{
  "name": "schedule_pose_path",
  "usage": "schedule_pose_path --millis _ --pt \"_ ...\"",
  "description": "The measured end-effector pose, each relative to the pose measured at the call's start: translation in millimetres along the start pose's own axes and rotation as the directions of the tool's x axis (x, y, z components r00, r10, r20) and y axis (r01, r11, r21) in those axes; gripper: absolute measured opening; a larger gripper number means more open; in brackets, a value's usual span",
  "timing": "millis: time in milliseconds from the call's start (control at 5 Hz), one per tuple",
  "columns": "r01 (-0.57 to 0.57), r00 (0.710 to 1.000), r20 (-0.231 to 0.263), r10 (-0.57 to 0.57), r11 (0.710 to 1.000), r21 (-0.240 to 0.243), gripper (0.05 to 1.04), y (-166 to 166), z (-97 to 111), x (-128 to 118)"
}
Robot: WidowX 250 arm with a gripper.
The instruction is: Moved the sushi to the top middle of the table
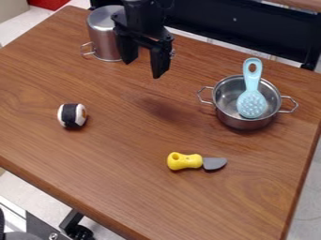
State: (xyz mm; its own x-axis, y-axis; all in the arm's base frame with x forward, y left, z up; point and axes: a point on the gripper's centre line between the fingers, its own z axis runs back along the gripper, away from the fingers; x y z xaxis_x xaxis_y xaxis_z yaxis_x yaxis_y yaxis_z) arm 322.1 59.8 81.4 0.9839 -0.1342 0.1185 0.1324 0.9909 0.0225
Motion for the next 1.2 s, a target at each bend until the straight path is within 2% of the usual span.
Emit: schedule_pose_path --millis 200,400,600,800,1000,1200 --pt "-0.004 1.0 -0.025 0.003 1.0 -0.008 0.999 -1 -8 -4" --pt "-0.028 0.999 -0.035 0.028 1.0 0.011 0.999 2 -10 -5" --pt "0.001 0.999 -0.049 -0.001 1.0 -0.008 0.999 10 -15 -15" --pt "0.099 0.994 -0.054 -0.099 0.995 0.0 0.999 29 -17 -25" --pt "0.222 0.975 -0.024 -0.222 0.975 -0.002 0.999 46 -15 -40" --pt "0.349 0.937 -0.005 -0.349 0.937 -0.029 0.999 59 -18 -57"
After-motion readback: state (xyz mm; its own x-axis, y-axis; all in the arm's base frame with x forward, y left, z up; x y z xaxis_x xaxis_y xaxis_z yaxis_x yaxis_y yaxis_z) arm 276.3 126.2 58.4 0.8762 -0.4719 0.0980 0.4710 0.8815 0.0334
